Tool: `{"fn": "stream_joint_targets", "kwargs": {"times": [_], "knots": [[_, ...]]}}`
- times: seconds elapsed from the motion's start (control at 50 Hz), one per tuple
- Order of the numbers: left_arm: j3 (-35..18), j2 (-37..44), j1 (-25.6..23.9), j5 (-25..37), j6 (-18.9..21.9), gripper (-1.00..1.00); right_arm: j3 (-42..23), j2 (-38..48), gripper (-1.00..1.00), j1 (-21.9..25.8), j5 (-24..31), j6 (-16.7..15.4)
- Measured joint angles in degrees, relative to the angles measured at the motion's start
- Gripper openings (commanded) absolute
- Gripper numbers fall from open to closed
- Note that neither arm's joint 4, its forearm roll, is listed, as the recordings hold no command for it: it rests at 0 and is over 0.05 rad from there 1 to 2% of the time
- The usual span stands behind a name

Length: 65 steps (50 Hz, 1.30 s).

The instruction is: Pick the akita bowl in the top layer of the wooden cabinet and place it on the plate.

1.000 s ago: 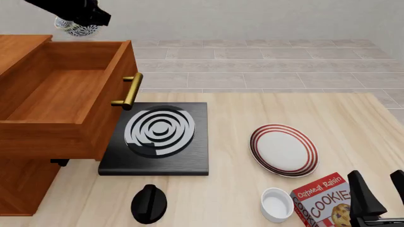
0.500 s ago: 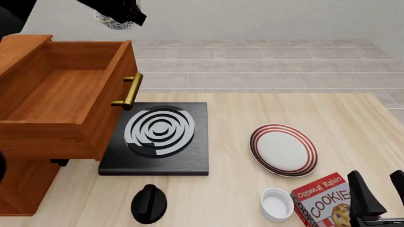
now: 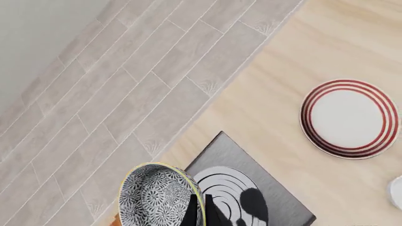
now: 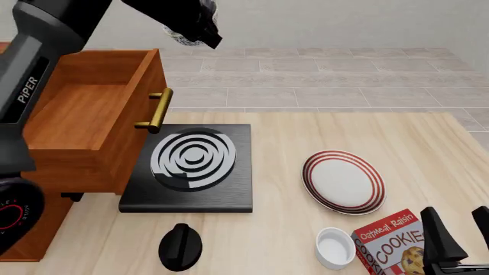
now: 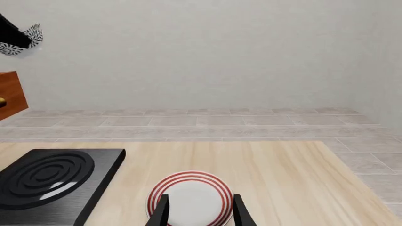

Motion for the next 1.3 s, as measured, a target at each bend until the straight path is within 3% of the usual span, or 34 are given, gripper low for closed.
{"fn": "stream_joint_targets", "kwargs": {"times": [0.54,1.3], "knots": [[7.5,0.3,-8.0,-6.5,2.8,-1.0,-0.3,0.0,1.0,0.0,0.0,0.0],[8.7,5.0,-16.4,-11.8,3.9,-1.0,-0.4,0.0,1.0,0.2,0.0,0.0]]}}
